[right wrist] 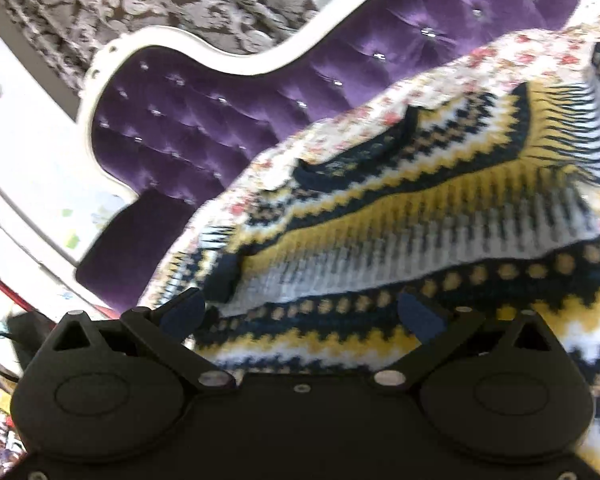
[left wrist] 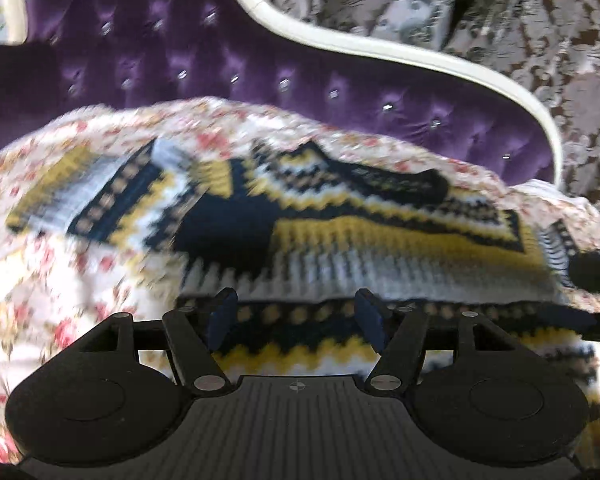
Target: Fold small clothes
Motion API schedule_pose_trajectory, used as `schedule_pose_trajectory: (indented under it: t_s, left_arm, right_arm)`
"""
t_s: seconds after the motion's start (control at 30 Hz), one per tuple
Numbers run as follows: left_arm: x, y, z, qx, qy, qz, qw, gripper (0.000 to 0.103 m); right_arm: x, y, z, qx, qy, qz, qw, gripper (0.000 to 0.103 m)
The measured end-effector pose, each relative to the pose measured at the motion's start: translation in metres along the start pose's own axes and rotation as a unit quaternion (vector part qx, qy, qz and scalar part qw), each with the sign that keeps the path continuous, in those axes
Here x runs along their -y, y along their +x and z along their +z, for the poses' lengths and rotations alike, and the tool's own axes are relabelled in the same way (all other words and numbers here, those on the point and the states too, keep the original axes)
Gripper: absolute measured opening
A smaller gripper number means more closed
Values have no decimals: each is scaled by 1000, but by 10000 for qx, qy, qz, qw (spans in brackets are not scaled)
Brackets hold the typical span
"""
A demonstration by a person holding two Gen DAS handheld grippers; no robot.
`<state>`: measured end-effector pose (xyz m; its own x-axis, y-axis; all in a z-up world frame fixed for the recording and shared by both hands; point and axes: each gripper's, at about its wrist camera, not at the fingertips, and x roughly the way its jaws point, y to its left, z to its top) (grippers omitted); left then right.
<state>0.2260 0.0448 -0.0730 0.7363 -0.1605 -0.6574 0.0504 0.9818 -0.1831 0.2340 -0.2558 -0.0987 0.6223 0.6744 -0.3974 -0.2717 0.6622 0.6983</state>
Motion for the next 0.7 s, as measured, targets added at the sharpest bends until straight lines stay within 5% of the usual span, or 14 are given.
schedule_pose_trajectory:
  t_s: [0.13, 0.4, 0.53, 0.7]
  left_arm:
    - [-16, 6, -17, -73, -245, 47, 9997, 63]
    - [-13, 3, -29, 34, -188, 122, 9997, 63]
    - [-18, 4, -28, 45, -339, 8, 9994, 63]
    - [-20, 4, -29, 56, -424, -54, 9991, 63]
  right_arm:
    - [2, 25, 7, -258, 651, 401, 9967, 103]
    - [-48, 107, 25, -929, -312, 240, 9949, 102]
    - [-70, 144, 28, -1092, -733, 151, 9912, 79]
    - [-76, 181, 26, -1433, -755, 253, 9865, 72]
